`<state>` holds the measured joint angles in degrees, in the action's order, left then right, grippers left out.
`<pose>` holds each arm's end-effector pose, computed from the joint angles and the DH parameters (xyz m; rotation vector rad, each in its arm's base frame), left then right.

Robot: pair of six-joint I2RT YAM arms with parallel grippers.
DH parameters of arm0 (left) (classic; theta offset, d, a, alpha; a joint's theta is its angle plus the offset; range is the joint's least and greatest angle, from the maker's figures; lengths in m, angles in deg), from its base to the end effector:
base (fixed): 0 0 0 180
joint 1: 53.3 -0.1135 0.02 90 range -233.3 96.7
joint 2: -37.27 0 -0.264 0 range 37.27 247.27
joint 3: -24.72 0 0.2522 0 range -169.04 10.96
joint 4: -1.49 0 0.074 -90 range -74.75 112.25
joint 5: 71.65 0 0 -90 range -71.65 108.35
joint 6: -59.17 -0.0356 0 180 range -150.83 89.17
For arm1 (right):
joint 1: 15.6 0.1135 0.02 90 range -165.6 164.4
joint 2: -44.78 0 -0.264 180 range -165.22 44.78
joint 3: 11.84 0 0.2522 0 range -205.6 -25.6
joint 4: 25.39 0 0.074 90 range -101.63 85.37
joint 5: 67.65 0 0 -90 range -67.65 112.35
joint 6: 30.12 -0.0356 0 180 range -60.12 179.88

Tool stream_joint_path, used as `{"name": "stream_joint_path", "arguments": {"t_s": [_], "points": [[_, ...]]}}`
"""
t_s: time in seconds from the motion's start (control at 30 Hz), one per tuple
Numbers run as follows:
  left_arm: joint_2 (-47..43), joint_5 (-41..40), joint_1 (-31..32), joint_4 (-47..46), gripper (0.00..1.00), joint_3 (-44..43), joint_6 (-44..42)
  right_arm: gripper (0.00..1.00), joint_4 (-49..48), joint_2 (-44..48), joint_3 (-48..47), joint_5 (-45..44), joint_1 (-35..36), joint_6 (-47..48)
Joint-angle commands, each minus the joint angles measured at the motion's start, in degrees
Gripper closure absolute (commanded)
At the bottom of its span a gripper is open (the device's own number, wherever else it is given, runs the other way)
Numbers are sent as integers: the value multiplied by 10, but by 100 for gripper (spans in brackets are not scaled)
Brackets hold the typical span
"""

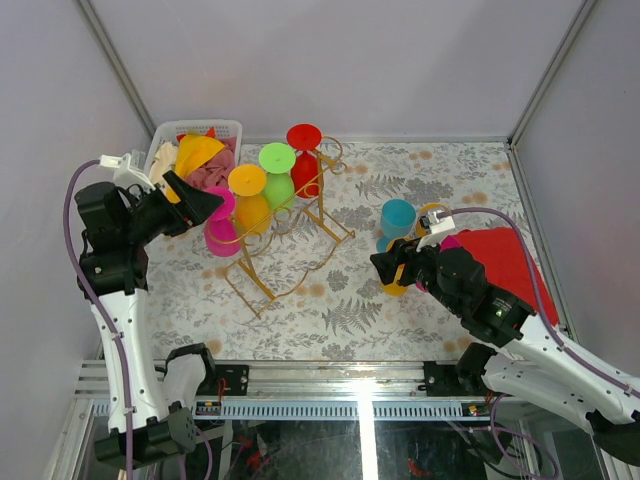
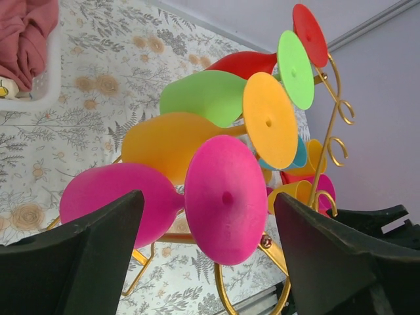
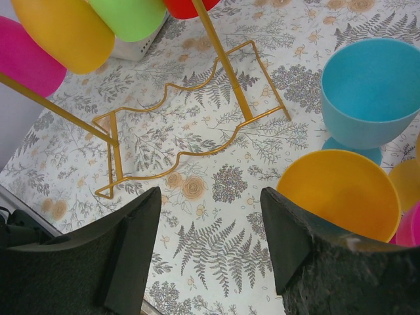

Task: Take the wine glass off the wine glass rack
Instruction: Pick up the wine glass from the wine rack.

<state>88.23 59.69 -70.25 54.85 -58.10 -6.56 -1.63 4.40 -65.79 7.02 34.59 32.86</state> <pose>0.1615 0.0246 0.4148 -0.2081 1.9140 -0.7831 0.1165 0.1251 0.3245 -0.1622 1.7955 0.7464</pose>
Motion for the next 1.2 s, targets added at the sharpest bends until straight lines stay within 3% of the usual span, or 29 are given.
{"name": "stream_joint_path", "arguments": {"t_s": [0.0,0.5,0.87,1.17], "points": [[-16,19,-5,-39,23,2,30,31,-29,6,-7,7,-3,6],[-27,33,-5,-52,49,27,41,30,-36,-16,-8,15,-3,9],[-32,3,-5,-43,55,17,34,30,-30,-15,-6,12,-3,10],[-35,-20,-5,-42,67,10,29,29,-27,-16,-7,14,-3,9]]}}
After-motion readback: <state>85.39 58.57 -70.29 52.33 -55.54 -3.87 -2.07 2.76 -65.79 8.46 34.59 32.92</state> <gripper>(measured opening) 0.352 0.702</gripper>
